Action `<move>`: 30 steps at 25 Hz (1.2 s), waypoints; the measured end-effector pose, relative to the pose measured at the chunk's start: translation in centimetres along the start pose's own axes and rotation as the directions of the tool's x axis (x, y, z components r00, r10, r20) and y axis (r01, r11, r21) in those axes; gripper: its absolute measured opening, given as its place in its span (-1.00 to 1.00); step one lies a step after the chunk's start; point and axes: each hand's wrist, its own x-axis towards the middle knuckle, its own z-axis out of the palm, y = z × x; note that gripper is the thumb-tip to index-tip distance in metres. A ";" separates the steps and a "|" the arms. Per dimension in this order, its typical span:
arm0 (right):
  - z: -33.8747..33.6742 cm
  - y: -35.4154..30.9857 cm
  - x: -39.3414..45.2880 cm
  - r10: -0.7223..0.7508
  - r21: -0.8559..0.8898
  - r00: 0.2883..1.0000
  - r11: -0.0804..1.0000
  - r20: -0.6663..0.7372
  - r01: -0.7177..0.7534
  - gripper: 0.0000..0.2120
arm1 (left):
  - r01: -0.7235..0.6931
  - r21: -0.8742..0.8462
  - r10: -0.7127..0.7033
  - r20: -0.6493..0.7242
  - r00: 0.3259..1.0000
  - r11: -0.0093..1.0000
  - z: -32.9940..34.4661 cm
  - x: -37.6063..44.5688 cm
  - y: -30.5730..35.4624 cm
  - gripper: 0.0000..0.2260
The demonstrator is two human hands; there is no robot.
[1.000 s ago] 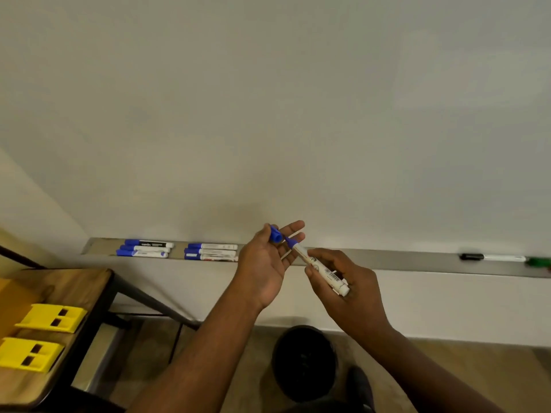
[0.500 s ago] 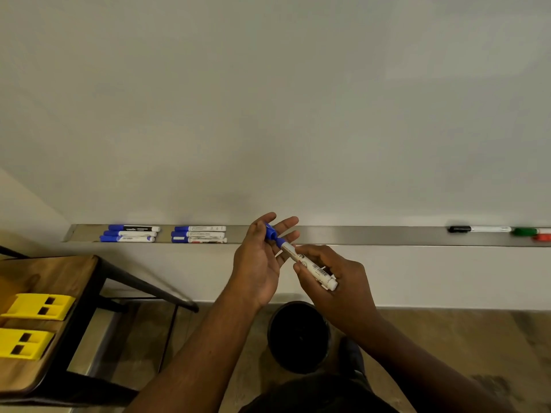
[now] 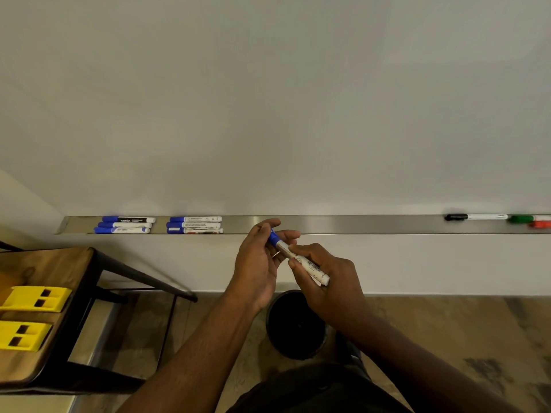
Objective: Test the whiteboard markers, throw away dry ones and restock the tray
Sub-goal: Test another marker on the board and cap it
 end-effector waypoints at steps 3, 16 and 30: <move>0.0 0.6 -0.5 0.025 0.038 1.000 0.999 0.012 -0.025 -0.81 | 0.027 -0.038 -0.027 0.002 1.000 0.999 0.1 0.0 -0.7 -0.75; -0.6 7.5 -2.9 0.568 -0.076 0.766 0.815 0.301 -0.574 -0.92 | 0.285 0.721 -0.272 -0.139 0.952 0.632 -2.8 0.5 -6.8 -0.64; 2.9 17.7 -7.8 0.726 -0.463 0.462 0.684 0.509 -0.563 -0.52 | -0.252 0.873 -0.053 0.254 0.966 -0.418 -6.4 10.8 -7.1 -0.37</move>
